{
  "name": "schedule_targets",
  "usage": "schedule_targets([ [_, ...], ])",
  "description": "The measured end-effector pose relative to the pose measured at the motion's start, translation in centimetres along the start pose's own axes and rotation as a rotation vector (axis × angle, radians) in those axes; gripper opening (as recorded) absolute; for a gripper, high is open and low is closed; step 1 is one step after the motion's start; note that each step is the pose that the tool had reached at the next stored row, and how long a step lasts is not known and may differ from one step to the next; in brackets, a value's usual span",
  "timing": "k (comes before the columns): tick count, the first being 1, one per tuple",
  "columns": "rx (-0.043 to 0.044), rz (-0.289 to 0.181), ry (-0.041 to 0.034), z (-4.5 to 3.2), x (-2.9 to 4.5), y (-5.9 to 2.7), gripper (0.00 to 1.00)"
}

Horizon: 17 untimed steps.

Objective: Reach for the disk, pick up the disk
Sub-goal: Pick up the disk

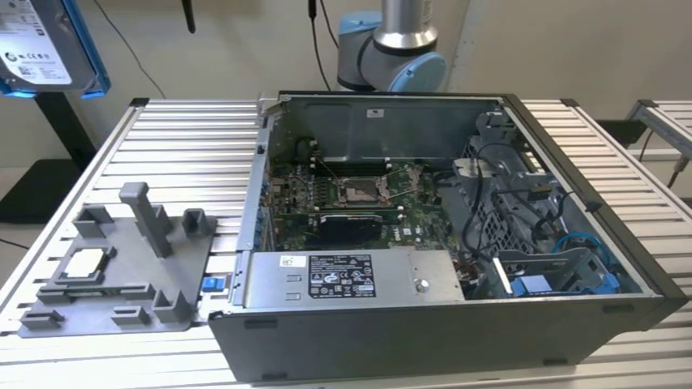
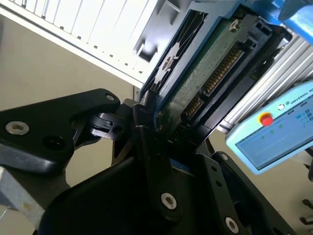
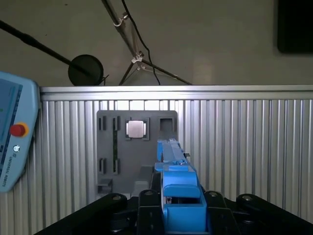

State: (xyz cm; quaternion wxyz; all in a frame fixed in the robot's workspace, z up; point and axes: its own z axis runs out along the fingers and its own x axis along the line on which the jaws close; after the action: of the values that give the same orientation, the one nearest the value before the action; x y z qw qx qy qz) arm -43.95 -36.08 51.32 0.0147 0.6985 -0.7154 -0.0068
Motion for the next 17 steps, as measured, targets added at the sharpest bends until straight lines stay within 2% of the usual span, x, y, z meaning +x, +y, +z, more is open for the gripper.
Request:
schedule_targets([
  [17, 0.0, 0.0, 0.0, -0.09, -0.07, -2.84, 0.0],
])
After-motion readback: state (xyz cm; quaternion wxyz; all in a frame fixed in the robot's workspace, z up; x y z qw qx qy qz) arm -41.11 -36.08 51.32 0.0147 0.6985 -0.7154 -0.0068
